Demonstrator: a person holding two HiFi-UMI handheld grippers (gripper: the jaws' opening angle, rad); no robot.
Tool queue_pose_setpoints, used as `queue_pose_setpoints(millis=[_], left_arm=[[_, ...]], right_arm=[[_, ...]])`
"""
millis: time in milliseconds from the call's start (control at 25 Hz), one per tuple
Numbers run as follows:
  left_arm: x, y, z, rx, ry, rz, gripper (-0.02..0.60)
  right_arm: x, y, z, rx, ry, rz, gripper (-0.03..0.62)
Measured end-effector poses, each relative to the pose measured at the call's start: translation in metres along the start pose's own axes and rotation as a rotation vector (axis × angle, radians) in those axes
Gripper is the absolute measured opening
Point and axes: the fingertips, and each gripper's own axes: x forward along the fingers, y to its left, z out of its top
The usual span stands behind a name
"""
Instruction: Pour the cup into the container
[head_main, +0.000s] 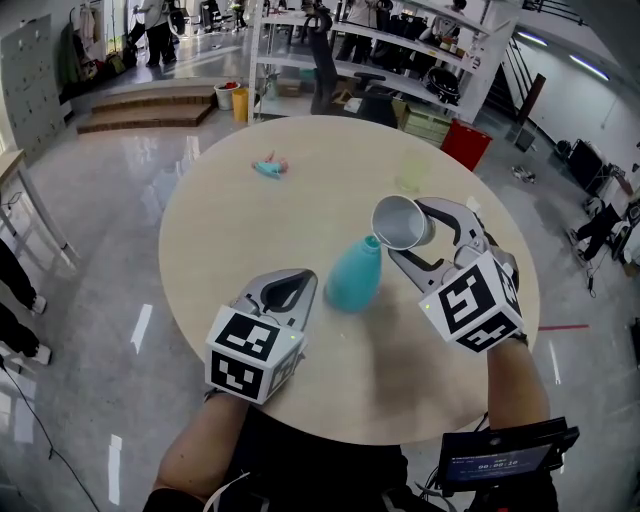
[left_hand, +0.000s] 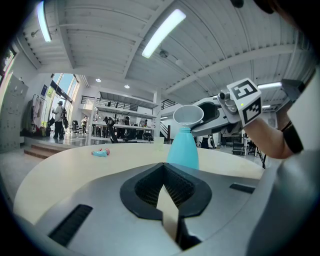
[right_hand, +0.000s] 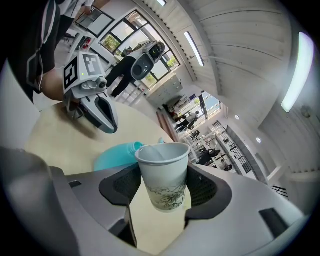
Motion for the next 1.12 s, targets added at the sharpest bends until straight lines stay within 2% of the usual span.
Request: queue_pose_setpoints(millis=[1120], left_arm=[[0.001, -0.0014, 0.0013, 0.0, 0.001, -0.001, -0.002]], right_arm=[[0.0, -0.005, -0.0006, -0.019, 0.015, -0.011, 0.289]])
